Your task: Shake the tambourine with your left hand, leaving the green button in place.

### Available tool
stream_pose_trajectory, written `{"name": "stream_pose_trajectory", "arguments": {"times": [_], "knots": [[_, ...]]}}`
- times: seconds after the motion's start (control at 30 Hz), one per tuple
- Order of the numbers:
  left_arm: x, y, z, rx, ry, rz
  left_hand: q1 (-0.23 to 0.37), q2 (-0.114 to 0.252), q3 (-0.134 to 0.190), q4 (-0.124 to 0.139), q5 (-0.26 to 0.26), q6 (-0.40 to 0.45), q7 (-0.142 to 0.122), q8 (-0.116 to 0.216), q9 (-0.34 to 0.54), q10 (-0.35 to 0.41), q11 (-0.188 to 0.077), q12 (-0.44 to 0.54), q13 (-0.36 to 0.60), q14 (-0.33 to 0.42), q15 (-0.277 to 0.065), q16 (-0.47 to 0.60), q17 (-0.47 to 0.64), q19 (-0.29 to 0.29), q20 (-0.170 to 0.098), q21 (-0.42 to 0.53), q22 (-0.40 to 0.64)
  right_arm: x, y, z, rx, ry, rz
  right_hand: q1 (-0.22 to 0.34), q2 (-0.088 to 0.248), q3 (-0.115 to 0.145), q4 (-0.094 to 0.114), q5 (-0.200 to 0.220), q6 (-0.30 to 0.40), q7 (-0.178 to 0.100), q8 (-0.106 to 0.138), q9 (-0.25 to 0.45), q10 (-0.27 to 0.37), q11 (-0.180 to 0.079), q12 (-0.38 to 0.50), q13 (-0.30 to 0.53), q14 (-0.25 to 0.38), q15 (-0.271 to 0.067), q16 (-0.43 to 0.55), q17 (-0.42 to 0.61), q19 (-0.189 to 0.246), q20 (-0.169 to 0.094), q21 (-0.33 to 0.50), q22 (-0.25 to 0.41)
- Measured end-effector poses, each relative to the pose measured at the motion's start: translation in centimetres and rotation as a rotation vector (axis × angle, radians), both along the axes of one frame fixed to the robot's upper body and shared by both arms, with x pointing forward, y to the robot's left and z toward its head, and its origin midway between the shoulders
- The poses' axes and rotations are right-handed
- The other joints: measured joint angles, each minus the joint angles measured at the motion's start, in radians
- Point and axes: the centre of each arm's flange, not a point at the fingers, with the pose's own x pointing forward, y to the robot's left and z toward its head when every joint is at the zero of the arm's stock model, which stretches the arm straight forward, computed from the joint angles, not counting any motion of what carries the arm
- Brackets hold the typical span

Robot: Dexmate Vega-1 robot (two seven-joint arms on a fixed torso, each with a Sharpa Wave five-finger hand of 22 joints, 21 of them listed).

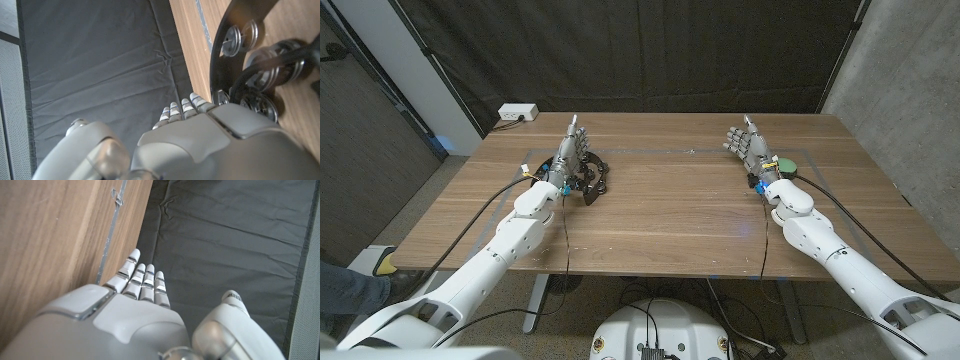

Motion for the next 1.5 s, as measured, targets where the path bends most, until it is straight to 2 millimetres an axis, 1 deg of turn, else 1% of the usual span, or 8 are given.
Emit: {"name": "stream_pose_trajectory", "arguments": {"times": [0.43, 0.5, 0.63, 0.7, 0.77, 1.07, 1.2, 1.5], "knots": [[-0.4, 0.4, 0.0, 0.033, 0.001, 0.035, 0.021, 0.008, 0.001, -0.001, 0.004, 0.0, 0.0, 0.0, 0.0, 0.0, 0.0, 0.0, 0.0, 0.004, -0.004, 0.0, 0.0, 0.003, 0.01, 0.001, 0.0, -1.1, 0.9, -0.4, -0.026, 0.003, -0.016, 0.0, 0.0, 0.0, 0.0, 0.0, 0.0, 0.0, 0.004, 0.0, 0.005, 0.005, 0.0, 0.0, 0.003, 0.003, 0.0, -0.003, 0.0, 0.0, 0.0, 0.0], [-1.0, 0.4, 0.6, 0.055, -0.016, 0.038, 0.045, 0.022, 0.012, -0.012, 0.006, 0.013, -0.006, 0.003, 0.0, 0.016, -0.005, 0.003, 0.0, 0.017, -0.014, 0.003, 0.0, 0.012, 0.019, 0.001, 0.0, -1.2, 0.7, -0.7, -0.033, 0.013, -0.044, 0.003, -0.003, 0.0, 0.0, 0.004, 0.0, 0.0, 0.004, 0.0, 0.005, 0.005, 0.0, 0.0, 0.005, 0.005, 0.0, -0.003, 0.0, 0.0, 0.0, 0.0], [-1.4, 0.3, 0.7, 0.073, -0.029, 0.048, 0.144, 0.053, 0.032, -0.056, 0.007, 0.131, -0.012, 0.033, 0.005, 0.117, -0.013, 0.028, 0.0, 0.121, -0.027, 0.024, 0.003, 0.111, 0.018, 0.03, 0.005, -1.5, 0.7, -0.6, -0.041, 0.009, -0.05, 0.009, 0.001, 0.002, -0.002, 0.004, 0.0, -0.001, 0.004, 0.0, 0.005, 0.005, 0.0, 0.0, 0.005, 0.005, 0.0, -0.003, 0.0, 0.0, 0.0, 0.0], [-1.6, 0.2, 0.9, 0.082, -0.04, 0.057, 0.168, 0.069, 0.041, -0.066, 0.007, 0.164, -0.013, 0.036, 0.005, 0.15, -0.018, 0.033, 0.0, 0.156, -0.032, 0.026, 0.005, 0.14, 0.018, 0.036, 0.009, -1.6, 0.6, -0.6, -0.045, 0.005, -0.052, 0.009, 0.001, 0.004, -0.004, 0.004, 0.005, -0.005, 0.004, 0.0, 0.005, 0.005, 0.0, 0.0, 0.005, 0.005, 0.0, -0.003, 0.0, 0.0, 0.0, 0.0], [-1.9, 0.1, 1.1, 0.095, -0.054, 0.072, 0.192, 0.066, 0.042, -0.079, 0.007, 0.185, -0.017, 0.036, 0.005, 0.173, -0.025, 0.037, 0.0, 0.178, -0.037, 0.028, 0.005, 0.159, 0.017, 0.04, 0.01, -1.8, 0.4, -0.5, -0.048, -0.001, -0.053, 0.009, 0.001, 0.004, -0.004, 0.004, 0.005, -0.005, 0.004, 0.0, 0.01, 0.01, 0.0, 0.0, 0.005, 0.005, 0.0, -0.003, 0.0, 0.0, 0.0, 0.0], [-3.8, -0.2, 1.6, 0.166, -0.12, 0.15, 0.237, 0.064, 0.047, -0.1, 0.003, 0.211, -0.022, 0.043, 0.005, 0.203, -0.034, 0.037, 0.005, 0.214, -0.049, 0.034, 0.005, 0.19, 0.018, 0.047, 0.01, -2.7, 0.0, 0.4, -0.059, -0.046, -0.044, 0.009, 0.001, 0.004, -0.004, 0.004, 0.005, -0.005, 0.004, 0.0, 0.016, 0.006, 0.0, 0.0, 0.005, 0.005, 0.0, -0.003, 0.0, 0.0, -0.005, 0.0], [-5.0, 0.3, 2.2, 0.201, -0.154, 0.189, 0.255, 0.061, 0.048, -0.11, 0.003, 0.227, -0.023, 0.043, 0.005, 0.22, -0.047, 0.039, 0.005, 0.23, -0.054, 0.034, 0.005, 0.209, 0.021, 0.051, 0.01, -3.4, 0.2, 0.9, -0.06, -0.066, -0.042, 0.009, 0.001, 0.004, -0.004, 0.004, 0.014, -0.004, 0.004, 0.0, 0.016, 0.006, 0.0, 0.0, 0.005, 0.005, 0.0, -0.003, 0.007, 0.007, -0.005, 0.0], [-7.8, 1.5, 3.0, 0.303, -0.218, 0.286, 0.283, 0.058, 0.052, -0.122, 0.003, 0.247, -0.025, 0.047, 0.005, 0.244, -0.053, 0.04, 0.005, 0.253, -0.062, 0.034, 0.004, 0.231, 0.02, 0.055, 0.014, -4.7, 0.7, 1.5, -0.061, -0.098, -0.065, 0.009, 0.001, 0.004, -0.004, 0.004, 0.014, -0.004, 0.004, 0.0, 0.016, 0.006, 0.0, 0.0, 0.01, 0.01, 0.0, -0.003, 0.007, 0.007, -0.005, 0.0]]}}
